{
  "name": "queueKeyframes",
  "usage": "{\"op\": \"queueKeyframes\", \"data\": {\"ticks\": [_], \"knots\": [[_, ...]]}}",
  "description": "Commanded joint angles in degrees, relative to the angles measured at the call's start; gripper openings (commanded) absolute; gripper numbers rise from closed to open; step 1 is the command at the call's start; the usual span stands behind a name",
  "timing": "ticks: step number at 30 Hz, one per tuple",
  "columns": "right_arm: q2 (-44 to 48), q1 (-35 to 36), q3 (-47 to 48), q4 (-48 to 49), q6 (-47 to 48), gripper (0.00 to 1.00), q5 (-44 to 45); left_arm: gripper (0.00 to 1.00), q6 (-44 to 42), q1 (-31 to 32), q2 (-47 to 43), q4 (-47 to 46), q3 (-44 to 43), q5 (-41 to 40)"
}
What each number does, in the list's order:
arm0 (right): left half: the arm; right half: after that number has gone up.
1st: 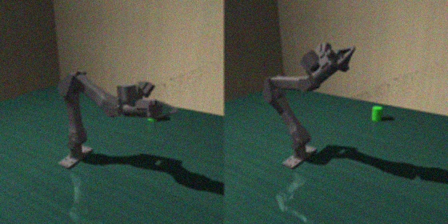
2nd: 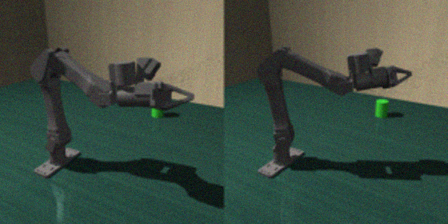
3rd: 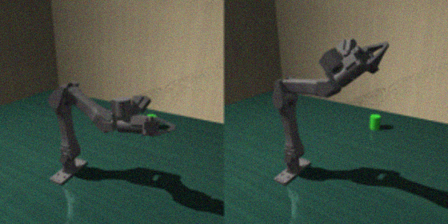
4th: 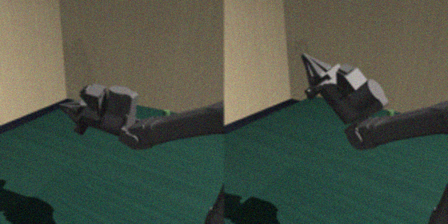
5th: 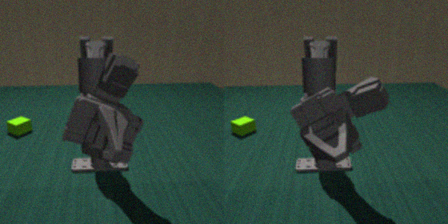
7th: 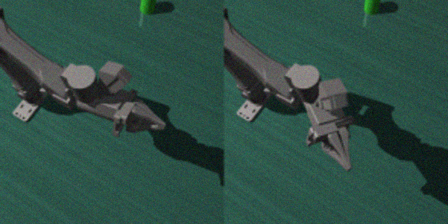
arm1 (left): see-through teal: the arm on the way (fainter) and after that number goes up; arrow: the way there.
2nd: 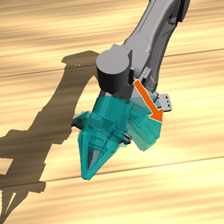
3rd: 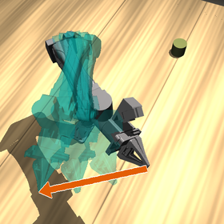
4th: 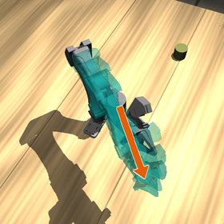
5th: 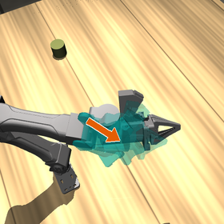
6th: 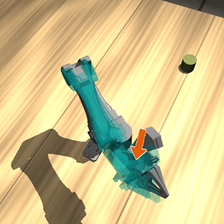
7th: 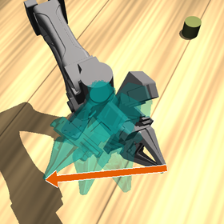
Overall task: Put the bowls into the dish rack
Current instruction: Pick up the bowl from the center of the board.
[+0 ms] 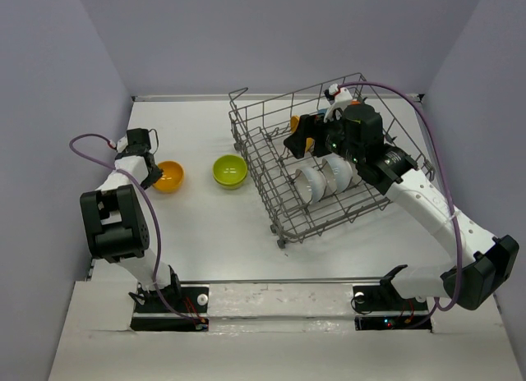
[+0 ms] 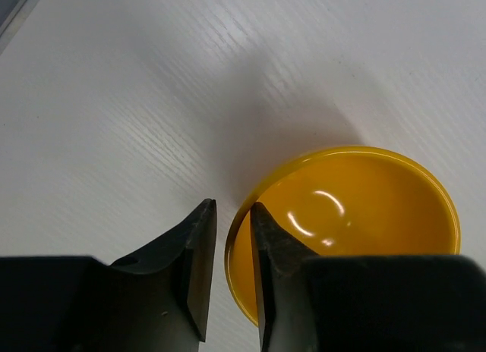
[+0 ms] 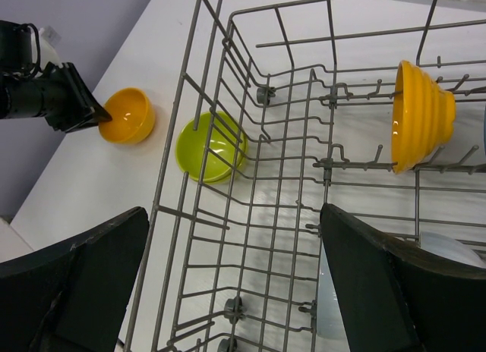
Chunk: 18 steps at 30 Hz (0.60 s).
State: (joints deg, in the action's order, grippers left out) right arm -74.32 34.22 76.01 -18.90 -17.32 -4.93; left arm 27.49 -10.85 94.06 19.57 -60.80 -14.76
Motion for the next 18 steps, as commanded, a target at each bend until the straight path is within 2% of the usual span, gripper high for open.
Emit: {"op": "queueKeyframes", "data": {"ticks": [1,8,12,18], "knots": [[1.11,0.41,0.28,0.88,0.89,1.0,-0.43,0.32,-0.06,0.13,-0.11,-0.06,-1.96,-0.18],[0.85,0.41,0.63,0.35,1.59,1.0,-2.1,0.18,-0.33,0.83,-1.77,0.03,-1.52,1.05],[1.37,1.81,1.25,0.96,3.69,0.99,-3.43,0.01,-0.59,1.62,-2.65,0.2,-1.61,2.28],[-0.11,8.04,5.46,-1.14,8.35,0.95,2.72,0.0,-1.64,2.59,-4.85,0.64,-2.22,4.12]]}}
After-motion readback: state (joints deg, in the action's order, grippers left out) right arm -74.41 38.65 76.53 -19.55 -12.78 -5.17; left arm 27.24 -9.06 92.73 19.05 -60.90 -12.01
